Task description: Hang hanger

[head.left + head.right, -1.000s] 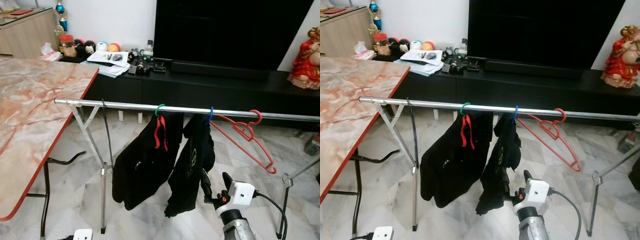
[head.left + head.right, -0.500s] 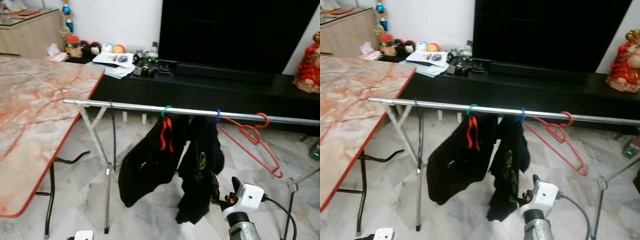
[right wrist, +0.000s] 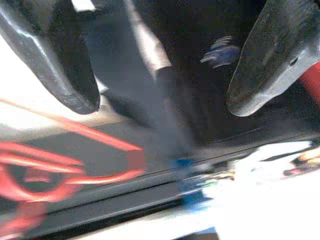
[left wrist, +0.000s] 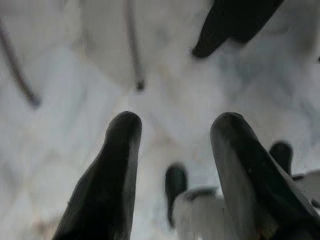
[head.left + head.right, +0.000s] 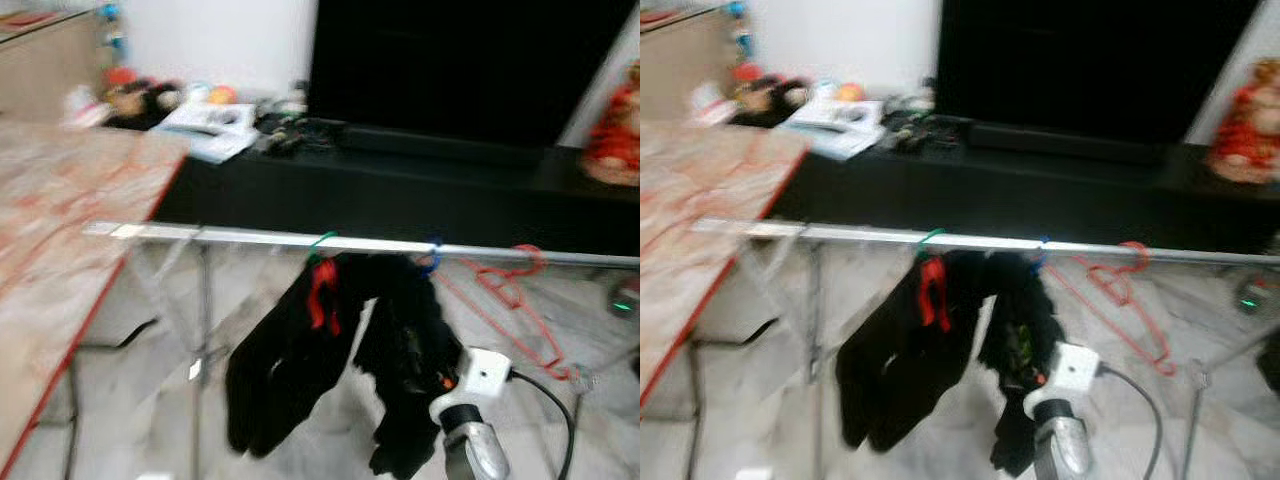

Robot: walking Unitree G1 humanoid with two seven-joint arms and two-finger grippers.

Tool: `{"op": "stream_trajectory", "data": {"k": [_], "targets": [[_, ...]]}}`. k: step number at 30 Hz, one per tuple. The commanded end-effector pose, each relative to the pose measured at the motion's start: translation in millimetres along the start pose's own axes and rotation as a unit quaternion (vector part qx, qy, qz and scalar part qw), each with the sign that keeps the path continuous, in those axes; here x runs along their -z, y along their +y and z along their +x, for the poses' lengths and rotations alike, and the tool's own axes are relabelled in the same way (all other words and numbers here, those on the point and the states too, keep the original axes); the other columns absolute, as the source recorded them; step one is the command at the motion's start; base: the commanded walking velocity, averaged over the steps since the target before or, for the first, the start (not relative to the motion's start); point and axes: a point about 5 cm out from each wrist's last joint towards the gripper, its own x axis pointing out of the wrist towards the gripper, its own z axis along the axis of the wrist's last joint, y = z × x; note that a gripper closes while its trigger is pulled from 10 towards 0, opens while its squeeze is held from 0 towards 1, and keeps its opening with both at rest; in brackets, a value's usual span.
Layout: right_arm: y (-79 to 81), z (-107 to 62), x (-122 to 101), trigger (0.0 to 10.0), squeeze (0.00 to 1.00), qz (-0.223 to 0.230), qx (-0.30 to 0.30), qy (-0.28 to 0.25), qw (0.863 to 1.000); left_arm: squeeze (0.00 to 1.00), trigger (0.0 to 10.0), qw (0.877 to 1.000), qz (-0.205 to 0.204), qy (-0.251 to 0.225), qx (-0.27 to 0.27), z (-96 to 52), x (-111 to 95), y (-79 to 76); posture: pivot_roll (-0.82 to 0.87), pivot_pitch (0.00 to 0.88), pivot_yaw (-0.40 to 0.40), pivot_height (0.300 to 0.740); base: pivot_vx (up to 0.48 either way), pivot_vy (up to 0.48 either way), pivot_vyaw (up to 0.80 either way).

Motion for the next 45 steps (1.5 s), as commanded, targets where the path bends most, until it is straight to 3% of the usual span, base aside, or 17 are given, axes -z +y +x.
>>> {"op": "stream_trajectory", "data": {"k": [1,10,17,23,27,33,39,45], "targets": [[-1.4,-1.0,2,10.0,0.0,0.008,0.01,0.005,1.0,0.0,10.0,1.0,-0.008,0.013,0.014,-0.9,7,-7.2,0.07,0.0,-0.077,0.74,0.0,0.0,0.0],[-1.7,-8.1,2,10.0,0.0,-0.001,0.01,0.005,1.0,0.0,10.0,1.0,-0.009,0.017,0.013,-1.5,8,-2.0,0.06,0.0,-0.076,0.74,0.0,0.0,0.0],[1.4,-1.3,-4,10.0,0.0,-0.008,0.004,0.001,1.0,0.0,10.0,0.999,-0.007,0.027,0.03,-0.7,15,-32.9,0.06,0.0,-0.075,0.74,0.0,0.0,0.0],[6.9,12.3,-14,10.0,0.0,-0.015,-0.009,-0.003,1.0,0.0,10.0,0.999,-0.005,0.036,0.034,-1.8,21,-44.2,0.06,0.0,-0.072,0.74,0.0,0.0,0.0],[9.7,22.3,-21,10.0,0.0,-0.024,-0.019,-0.002,1.0,0.0,10.0,0.999,-0.004,0.039,0.033,-1.9,22,-44.1,0.06,0.0,-0.069,0.74,0.0,0.0,0.0],[4.2,44.6,-23,10.0,0.0,-0.084,-0.005,0.069,0.994,0.0,10.0,0.999,-0.005,0.04,0.03,0.1,16,-32.9,0.07,0.0,-0.065,0.74,0.0,0.0,0.0],[-4.6,57.1,-29,10.0,0.0,-0.093,0.025,0.091,0.991,0.0,10.0,0.999,-0.006,0.028,0.025,4.4,-1,-23.2,0.07,0.0,-0.064,0.74,0.0,0.0,0.0],[-8.6,62.6,-24,10.0,0.0,-0.092,0.038,0.147,0.984,0.0,10.0,0.999,-0.007,0.024,0.025,6.8,-10,-20.8,0.07,0.0,-0.065,0.74,0.0,0.0,0.0]]}}
